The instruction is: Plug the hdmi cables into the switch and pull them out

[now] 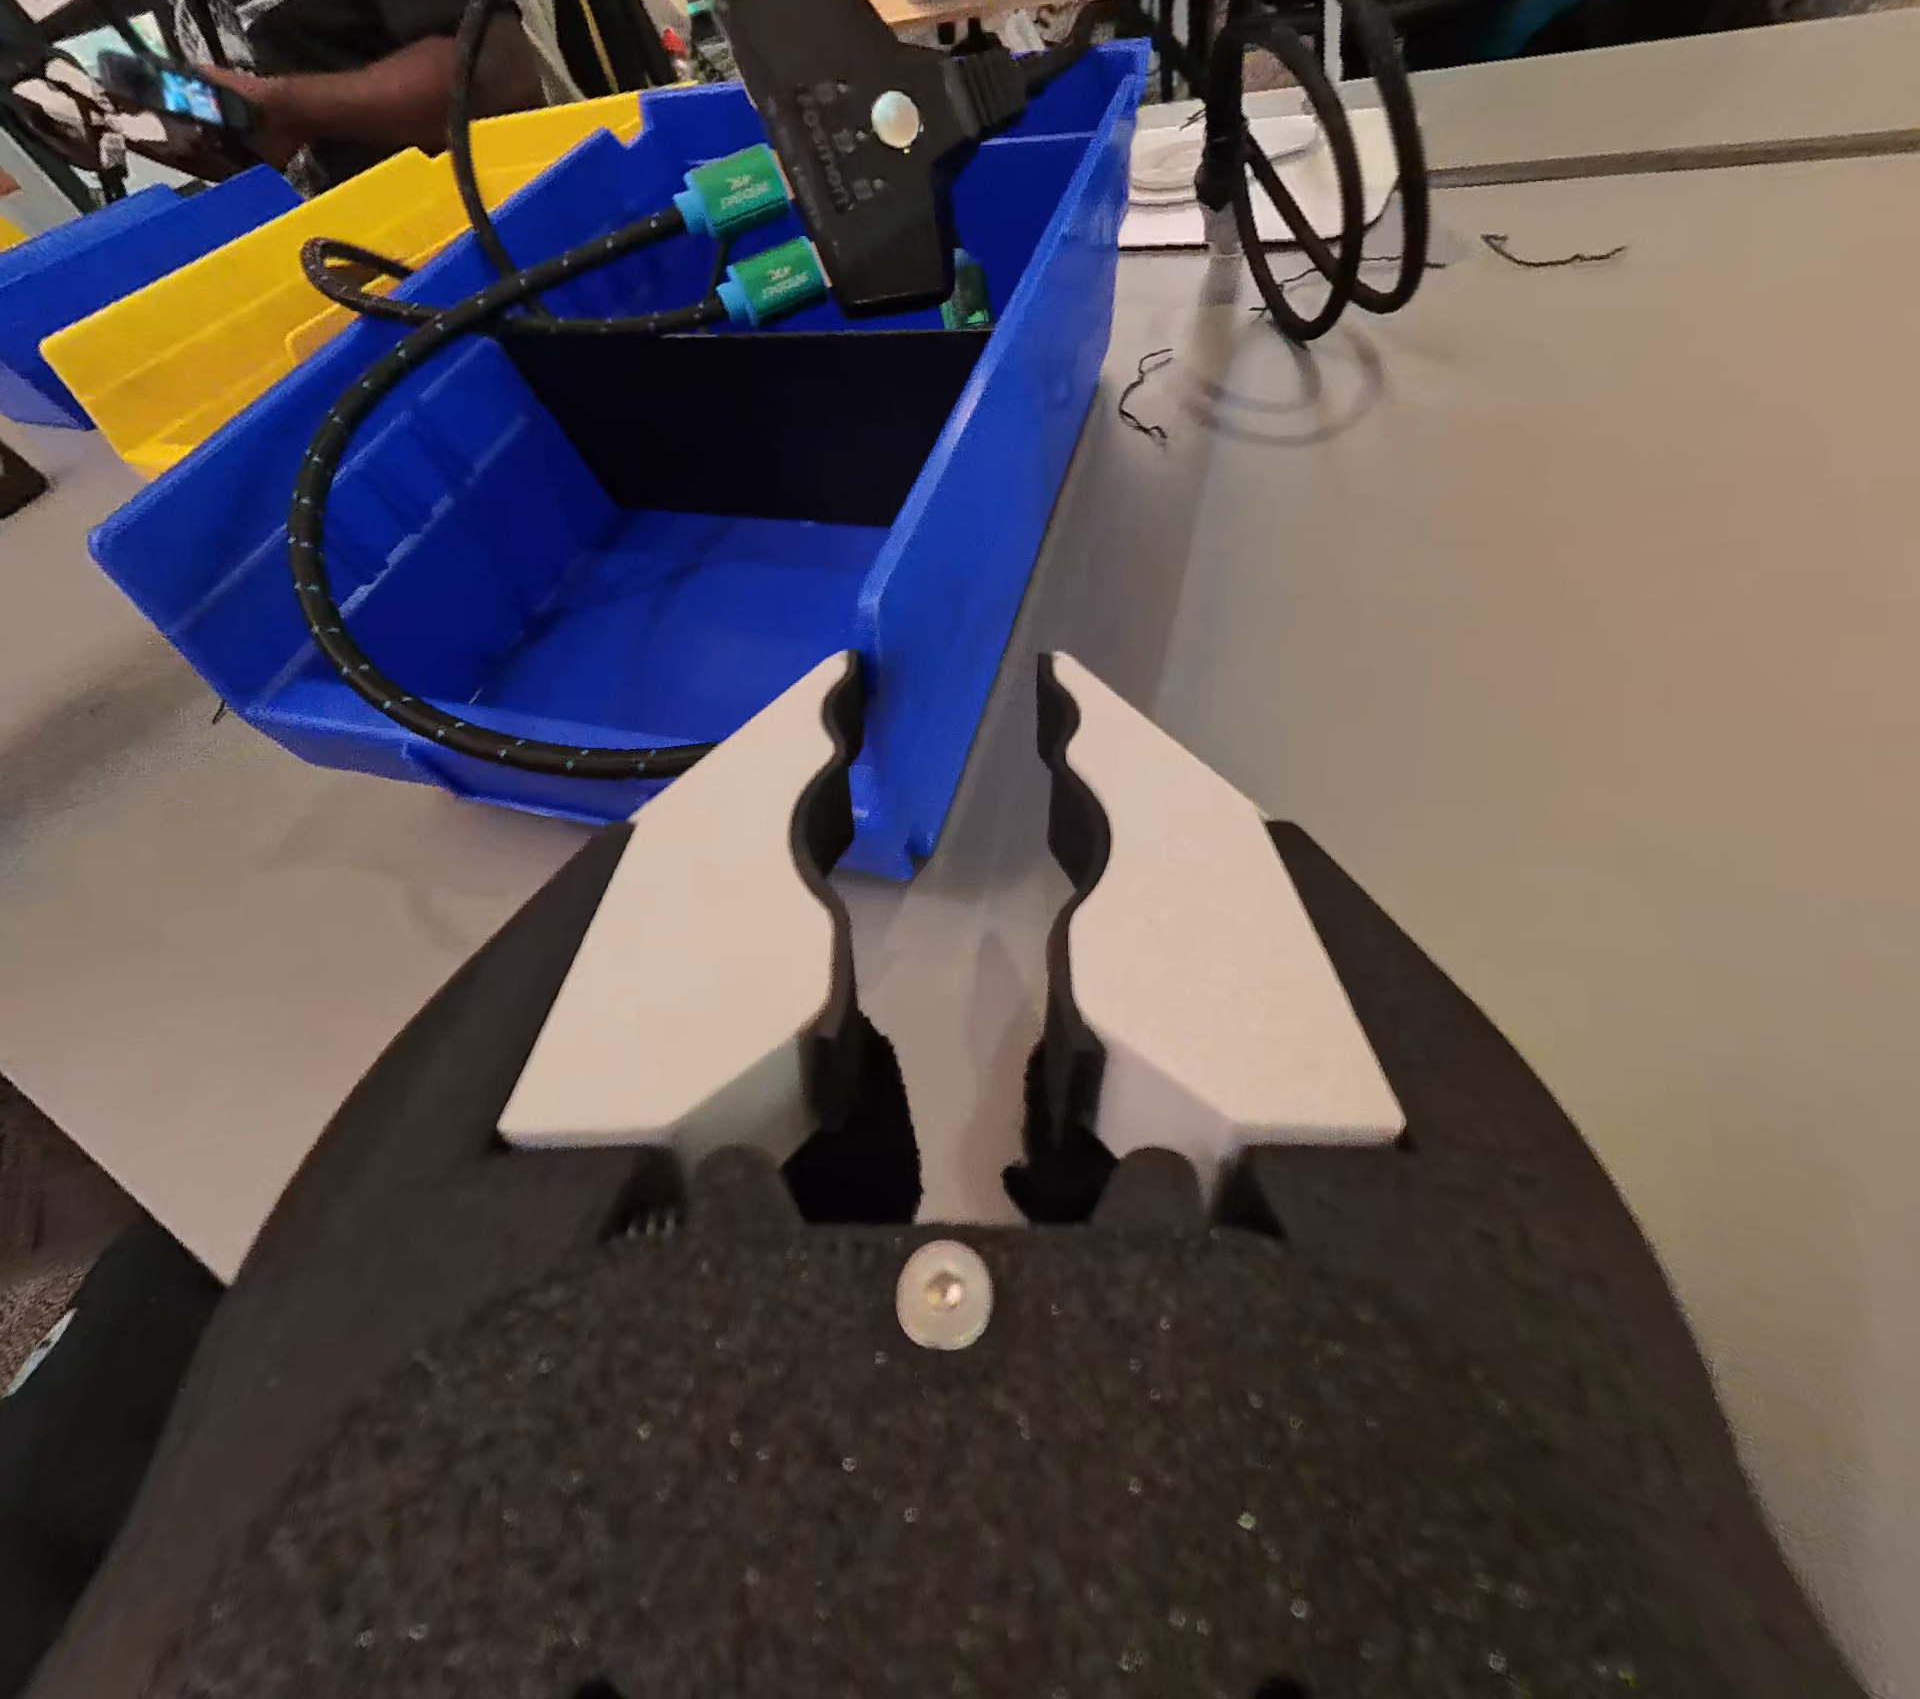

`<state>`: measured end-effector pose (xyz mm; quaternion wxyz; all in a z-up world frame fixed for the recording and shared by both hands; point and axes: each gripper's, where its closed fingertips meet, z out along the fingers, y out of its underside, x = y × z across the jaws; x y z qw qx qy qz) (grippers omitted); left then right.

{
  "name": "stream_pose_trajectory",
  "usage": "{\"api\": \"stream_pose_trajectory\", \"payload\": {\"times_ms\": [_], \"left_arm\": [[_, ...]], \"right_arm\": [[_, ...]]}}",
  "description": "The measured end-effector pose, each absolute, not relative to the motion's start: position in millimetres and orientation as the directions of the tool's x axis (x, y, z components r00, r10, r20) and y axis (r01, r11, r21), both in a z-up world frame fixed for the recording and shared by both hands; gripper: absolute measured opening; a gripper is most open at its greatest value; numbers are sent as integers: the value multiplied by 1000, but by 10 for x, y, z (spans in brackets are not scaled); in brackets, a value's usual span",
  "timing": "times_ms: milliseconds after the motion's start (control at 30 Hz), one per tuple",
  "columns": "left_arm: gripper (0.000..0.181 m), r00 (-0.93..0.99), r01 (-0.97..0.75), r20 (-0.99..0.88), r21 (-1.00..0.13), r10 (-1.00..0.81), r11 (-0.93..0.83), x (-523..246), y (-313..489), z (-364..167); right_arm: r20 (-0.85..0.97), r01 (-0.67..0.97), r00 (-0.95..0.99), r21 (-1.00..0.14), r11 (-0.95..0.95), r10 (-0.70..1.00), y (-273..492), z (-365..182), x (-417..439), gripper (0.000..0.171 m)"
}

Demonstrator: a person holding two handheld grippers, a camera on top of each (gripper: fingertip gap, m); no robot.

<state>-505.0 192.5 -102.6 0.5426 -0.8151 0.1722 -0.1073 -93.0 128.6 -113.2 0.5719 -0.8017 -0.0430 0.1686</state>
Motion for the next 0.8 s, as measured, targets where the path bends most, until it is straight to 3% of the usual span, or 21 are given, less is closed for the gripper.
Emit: {"api": "stream_pose_trajectory", "payload": {"times_ms": [100, 233, 700, 800], "left_arm": [[44, 755, -446, -160, -836, -636, -319, -4721, 1648, -1335], [34, 619, -633, -265, -726, -739, -270, -4348, 1573, -1648], [41, 629, -657, -218, -662, -747, -360, -4323, 1573, -1862], [32, 645, -646, -204, -661, -736, -382, -4321, 1622, -1872]], "right_arm": [[-216, -123, 943, -933, -339, 253, 1279, -1137, -904, 32], [-213, -120, 945, -933, -340, 248, 1267, -1146, -927, 31], [-230, -127, 936, -927, -352, 268, 1243, -1165, -947, 31], [-241, -136, 932, -925, -356, 270, 1244, -1168, -951, 31]]}}
